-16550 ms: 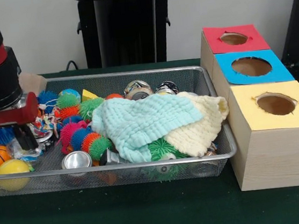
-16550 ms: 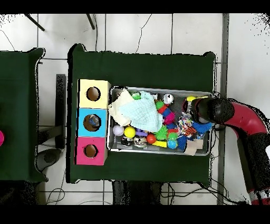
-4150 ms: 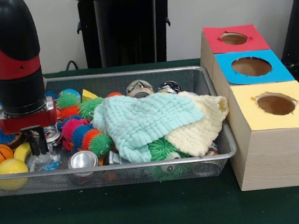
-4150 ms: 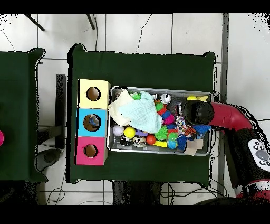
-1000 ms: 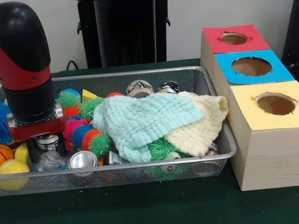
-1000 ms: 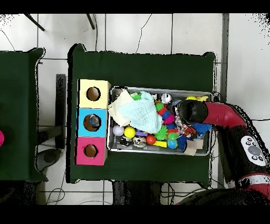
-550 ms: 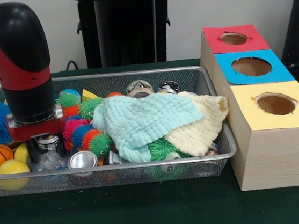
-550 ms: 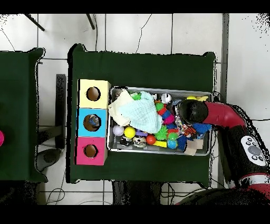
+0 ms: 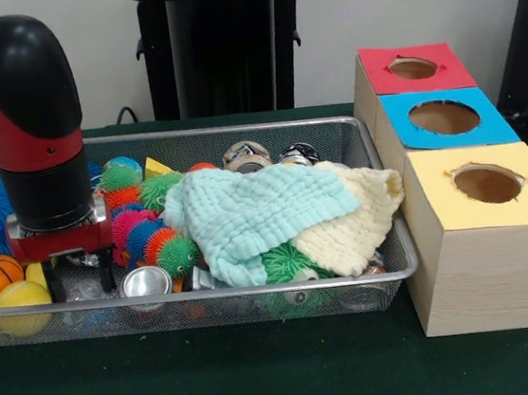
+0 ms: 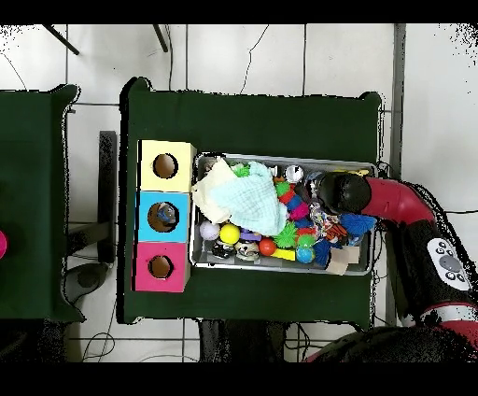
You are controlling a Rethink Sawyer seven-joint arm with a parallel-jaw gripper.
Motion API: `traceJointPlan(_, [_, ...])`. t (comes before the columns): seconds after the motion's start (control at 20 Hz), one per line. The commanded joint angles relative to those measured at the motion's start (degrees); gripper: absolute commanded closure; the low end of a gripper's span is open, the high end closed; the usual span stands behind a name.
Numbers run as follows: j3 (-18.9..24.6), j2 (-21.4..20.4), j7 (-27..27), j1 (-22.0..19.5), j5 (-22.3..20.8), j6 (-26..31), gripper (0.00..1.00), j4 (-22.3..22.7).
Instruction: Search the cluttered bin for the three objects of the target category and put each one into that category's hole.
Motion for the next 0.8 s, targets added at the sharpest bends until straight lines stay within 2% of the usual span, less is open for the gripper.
traceJointPlan(0.05, [0.35, 10.69, 4.62, 0.51, -0.79, -6.49, 0.0, -3.59])
traceJointPlan(0.3, [-0.08, 11.0, 3.37, 1.29, -0.09, -4.78, 0.0, -5.04])
traceJointPlan(0.8, [-0.71, 10.67, 3.54, 2.23, -0.62, -5.11, 0.0, -5.6])
